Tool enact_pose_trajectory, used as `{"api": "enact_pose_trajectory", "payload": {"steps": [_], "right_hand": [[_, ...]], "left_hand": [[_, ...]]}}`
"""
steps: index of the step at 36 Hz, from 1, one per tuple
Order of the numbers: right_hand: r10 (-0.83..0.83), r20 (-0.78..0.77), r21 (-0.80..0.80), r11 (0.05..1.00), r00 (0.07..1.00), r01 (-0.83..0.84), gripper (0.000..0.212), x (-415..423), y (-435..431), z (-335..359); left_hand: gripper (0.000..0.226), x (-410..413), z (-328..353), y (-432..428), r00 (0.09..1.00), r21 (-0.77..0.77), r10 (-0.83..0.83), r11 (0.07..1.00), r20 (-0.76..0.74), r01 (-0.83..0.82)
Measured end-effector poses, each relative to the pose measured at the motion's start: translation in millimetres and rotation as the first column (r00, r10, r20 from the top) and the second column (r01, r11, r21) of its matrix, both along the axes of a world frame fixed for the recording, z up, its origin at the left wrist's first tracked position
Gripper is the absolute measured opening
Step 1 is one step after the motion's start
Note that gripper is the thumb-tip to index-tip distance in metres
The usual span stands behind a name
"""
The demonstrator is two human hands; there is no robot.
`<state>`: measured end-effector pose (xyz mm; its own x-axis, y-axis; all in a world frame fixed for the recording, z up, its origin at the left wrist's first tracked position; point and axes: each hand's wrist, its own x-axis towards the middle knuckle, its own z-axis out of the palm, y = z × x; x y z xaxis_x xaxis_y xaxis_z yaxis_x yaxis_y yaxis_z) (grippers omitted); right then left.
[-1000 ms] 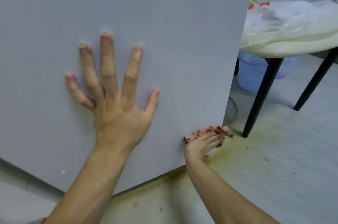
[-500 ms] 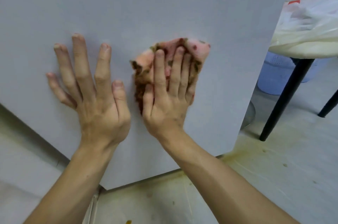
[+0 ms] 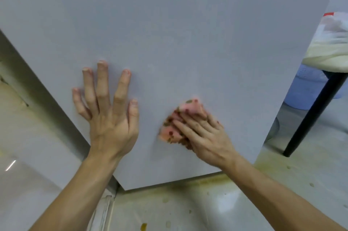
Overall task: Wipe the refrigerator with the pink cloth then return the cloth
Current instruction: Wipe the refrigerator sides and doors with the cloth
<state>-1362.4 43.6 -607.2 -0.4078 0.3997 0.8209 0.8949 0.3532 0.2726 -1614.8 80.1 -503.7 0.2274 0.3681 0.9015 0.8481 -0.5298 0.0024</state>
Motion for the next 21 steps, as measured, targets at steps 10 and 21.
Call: {"api": "enact_pose_trajectory", "payload": {"steps": [10, 21], "right_hand": [[0.041, -0.725, 0.224, 0.958, 0.687, 0.179, 0.062, -65, 25, 149], [0.030, 0.140, -0.202, 0.979, 0.990, -0.001, 0.079, -78, 0, -64]], "left_hand": [[0.065, -17, 0, 5, 0.999, 0.010, 0.029, 1.000, 0.044, -0.030], [0.061, -46, -22, 9, 0.995, -0.014, 0.021, 1.000, 0.099, -0.020]]}}
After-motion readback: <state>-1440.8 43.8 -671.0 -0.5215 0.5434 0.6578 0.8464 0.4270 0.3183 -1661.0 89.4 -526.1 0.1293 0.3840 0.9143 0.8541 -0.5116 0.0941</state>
